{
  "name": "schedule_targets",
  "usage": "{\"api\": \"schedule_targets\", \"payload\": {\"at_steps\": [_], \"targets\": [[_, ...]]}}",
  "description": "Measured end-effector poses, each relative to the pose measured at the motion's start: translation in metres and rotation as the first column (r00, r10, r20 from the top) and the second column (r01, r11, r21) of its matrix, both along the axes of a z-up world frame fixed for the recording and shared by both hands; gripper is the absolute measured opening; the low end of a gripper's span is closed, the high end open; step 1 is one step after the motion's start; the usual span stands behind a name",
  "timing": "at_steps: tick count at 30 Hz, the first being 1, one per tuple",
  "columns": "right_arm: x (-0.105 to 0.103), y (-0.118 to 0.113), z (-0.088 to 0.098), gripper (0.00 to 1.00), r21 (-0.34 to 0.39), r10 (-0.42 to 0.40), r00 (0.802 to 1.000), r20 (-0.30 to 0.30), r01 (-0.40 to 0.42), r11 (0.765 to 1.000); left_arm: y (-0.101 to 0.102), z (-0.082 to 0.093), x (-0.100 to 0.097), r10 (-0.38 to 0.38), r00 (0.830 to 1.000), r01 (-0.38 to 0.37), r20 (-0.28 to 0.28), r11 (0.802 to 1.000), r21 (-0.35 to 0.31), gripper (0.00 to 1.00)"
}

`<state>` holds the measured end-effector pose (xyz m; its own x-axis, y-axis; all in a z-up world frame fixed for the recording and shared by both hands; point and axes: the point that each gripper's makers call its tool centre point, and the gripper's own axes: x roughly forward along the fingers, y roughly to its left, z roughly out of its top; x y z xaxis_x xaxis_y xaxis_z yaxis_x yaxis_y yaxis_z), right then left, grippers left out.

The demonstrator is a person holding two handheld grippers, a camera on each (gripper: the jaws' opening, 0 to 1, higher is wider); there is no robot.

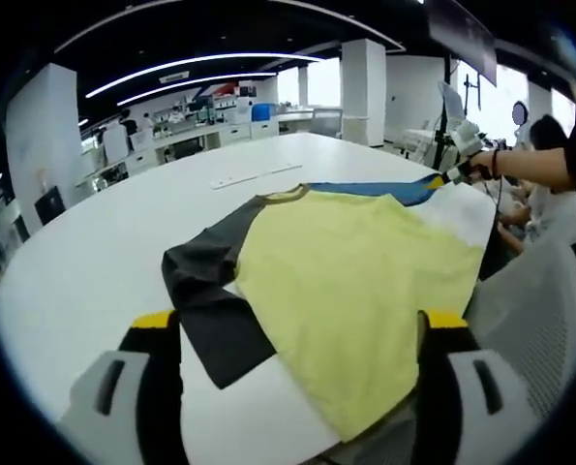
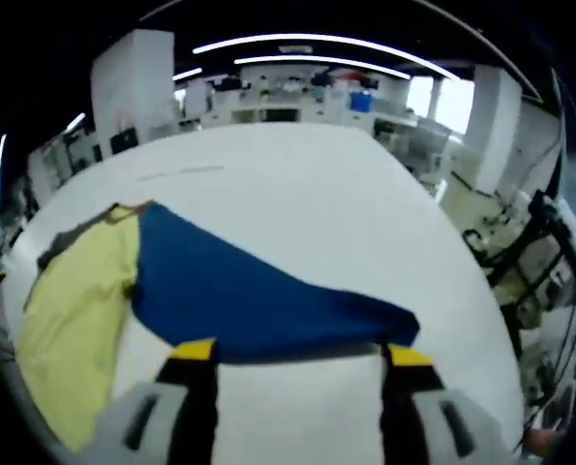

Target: Fold the garment on the visible template until the final outline fits inside the template.

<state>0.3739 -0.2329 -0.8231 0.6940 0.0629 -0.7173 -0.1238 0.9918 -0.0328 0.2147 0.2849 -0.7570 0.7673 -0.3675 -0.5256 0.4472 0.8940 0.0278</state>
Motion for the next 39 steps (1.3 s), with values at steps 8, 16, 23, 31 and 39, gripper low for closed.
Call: {"api": "schedule_targets", "payload": {"at_steps": [8, 16, 23, 31, 39], "targets": [[0.001, -0.03, 0.002, 0.5, -0.056, -0.047, 0.999, 0.025, 0.048, 0.997, -0.005, 0.0, 0.0, -0.006, 1.0, 0.006, -0.011, 1.0, 0.005, 0.99], [0.004, -0.052, 0.001, 0.33, 0.003, -0.161, 0.984, 0.076, 0.162, 0.987, -0.005, -0.001, 0.0, -0.009, 1.0, 0.009, -0.018, 1.0, 0.015, 0.99], [0.019, -0.069, -0.002, 0.09, 0.003, -0.182, 0.978, 0.105, 0.182, 0.983, 0.008, -0.008, 0.003, -0.01, 1.0, 0.011, -0.025, 1.0, 0.024, 0.99], [0.011, -0.061, -0.003, 0.0, -0.024, -0.162, 0.981, 0.108, 0.165, 0.986, 0.01, -0.01, 0.004, -0.014, 0.999, 0.015, -0.029, 0.999, 0.037, 0.99], [0.012, -0.07, 0.025, 0.0, -0.048, -0.155, 0.98, 0.127, 0.162, 0.986, 0.005, -0.009, 0.003, -0.022, 0.999, 0.023, -0.028, 0.999, 0.039, 0.99]]}}
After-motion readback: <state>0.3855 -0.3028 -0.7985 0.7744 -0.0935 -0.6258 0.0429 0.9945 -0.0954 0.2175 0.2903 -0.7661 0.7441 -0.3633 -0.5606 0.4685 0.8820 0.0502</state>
